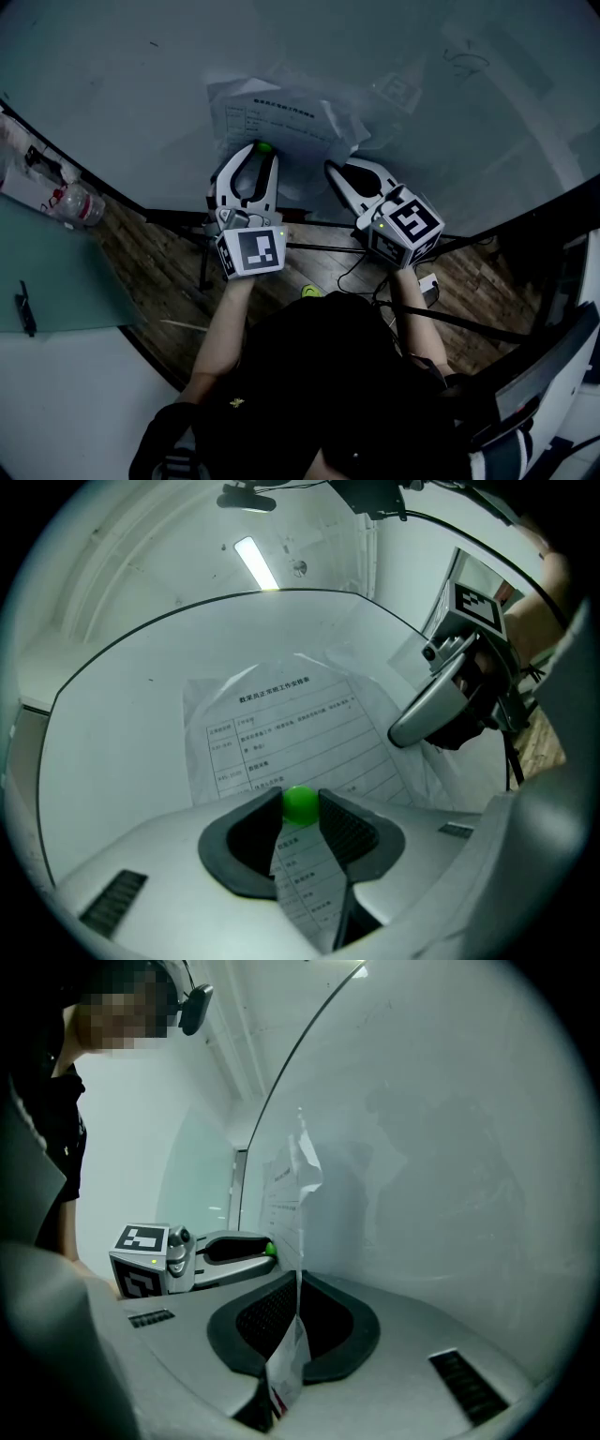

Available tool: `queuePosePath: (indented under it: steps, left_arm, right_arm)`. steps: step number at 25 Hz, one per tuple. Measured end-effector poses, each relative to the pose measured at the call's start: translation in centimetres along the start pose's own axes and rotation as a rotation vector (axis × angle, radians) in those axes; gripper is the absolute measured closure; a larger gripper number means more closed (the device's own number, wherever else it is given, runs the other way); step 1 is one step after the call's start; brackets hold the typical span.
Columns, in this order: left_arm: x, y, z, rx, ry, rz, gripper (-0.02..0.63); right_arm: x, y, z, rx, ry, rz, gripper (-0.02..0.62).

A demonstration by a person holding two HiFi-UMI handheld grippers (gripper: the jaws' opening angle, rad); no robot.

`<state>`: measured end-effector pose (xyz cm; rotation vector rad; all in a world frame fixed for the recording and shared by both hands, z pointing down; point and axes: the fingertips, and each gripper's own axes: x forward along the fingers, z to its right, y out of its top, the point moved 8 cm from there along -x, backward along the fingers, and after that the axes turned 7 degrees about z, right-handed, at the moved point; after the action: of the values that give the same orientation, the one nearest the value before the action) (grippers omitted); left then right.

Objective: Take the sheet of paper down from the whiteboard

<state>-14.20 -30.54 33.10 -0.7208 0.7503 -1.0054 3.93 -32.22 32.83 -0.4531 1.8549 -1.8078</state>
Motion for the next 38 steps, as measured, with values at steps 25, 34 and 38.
queuePosePath:
  steps: [25,34,38]
  left_arm:
    - [-1.0,0.6,0.0,-0.012,-0.044,0.021,0.462]
    - [-4.1,0.3,0.2,-0.028,-0.087,0.003,0.462]
    - [-5.4,0.0,-0.2,-0.026,-0.093,0.001,0.462]
  right_arm:
    - [-0.1,0.2,0.1,0.042,-0.022,0.02,0.571]
    - [0.0,0.0,-0.3,0.057,-0.012,0.018,0.571]
    - [-0.2,-0.1,-1.4,0.058,-0.007,0.017,0.571]
